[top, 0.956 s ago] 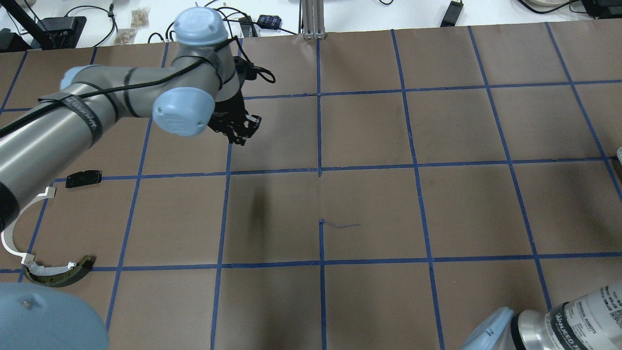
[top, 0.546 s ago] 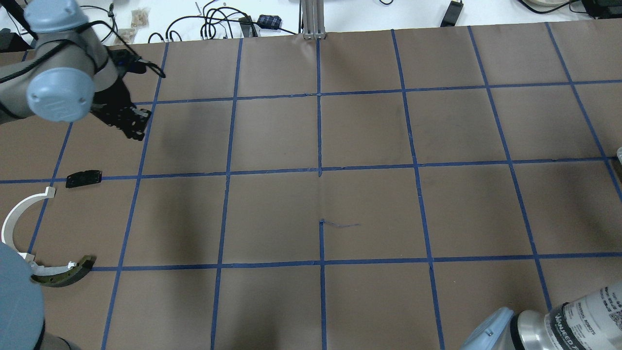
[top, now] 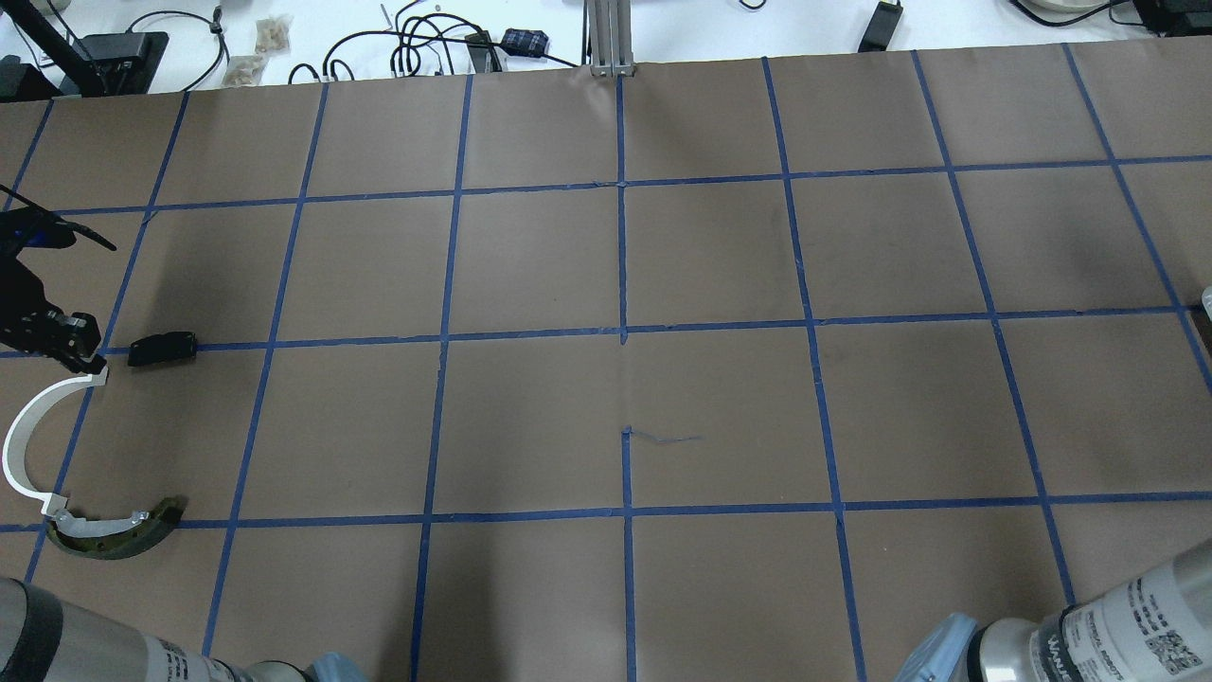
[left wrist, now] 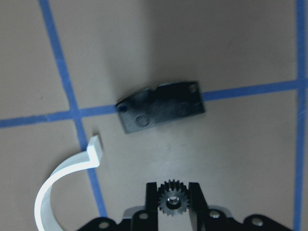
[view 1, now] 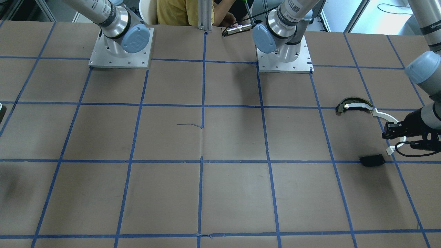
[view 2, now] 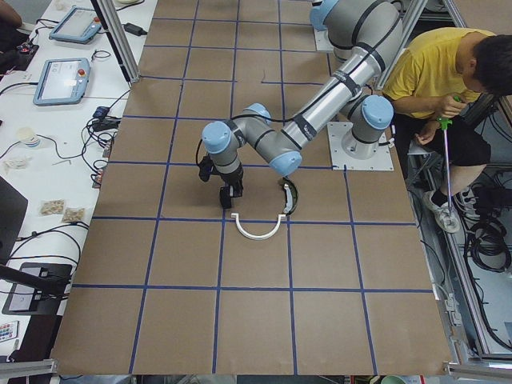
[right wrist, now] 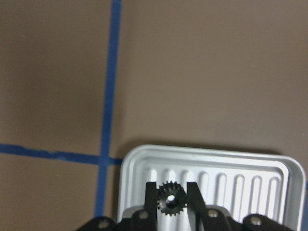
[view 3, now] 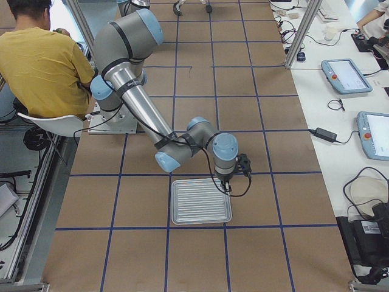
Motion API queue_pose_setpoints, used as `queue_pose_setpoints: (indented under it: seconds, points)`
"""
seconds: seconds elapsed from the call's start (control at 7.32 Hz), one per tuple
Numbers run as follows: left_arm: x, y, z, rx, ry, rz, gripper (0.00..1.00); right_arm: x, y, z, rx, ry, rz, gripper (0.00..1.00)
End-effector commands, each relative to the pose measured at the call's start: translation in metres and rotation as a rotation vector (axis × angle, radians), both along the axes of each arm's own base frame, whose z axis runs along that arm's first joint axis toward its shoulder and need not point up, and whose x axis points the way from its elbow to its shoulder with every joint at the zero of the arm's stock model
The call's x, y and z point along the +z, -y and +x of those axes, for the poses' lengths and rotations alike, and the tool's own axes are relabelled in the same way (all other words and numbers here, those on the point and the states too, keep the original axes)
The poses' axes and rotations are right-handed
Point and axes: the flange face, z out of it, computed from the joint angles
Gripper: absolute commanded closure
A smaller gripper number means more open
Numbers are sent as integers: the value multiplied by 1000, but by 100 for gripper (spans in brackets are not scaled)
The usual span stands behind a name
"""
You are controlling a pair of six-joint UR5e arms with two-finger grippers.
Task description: Place bearing gear from tray to pile
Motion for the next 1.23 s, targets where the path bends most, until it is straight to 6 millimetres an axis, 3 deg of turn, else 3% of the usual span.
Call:
queue_pose_setpoints:
  seconds: [0.0,0.27,0.55,0.82,0.96,1.09]
  points:
    - [-32,-14,15,-1,-24,21,100,57,39,120,-60,30,-5,93]
    - [-48,-16,19,17,-44,38,100,65,75,233,-129,57,-10,93]
    - [-58,-13,15,15,-59,47,100,67,92,370,-215,91,-11,93]
    - [-58,-14,14,13,-65,54,100,66,80,521,-267,127,-10,93]
    - [-59,-14,13,12,-68,58,100,58,59,591,-333,145,14,93]
    - [-61,-17,12,13,-74,67,91,50,31,656,-361,149,34,92]
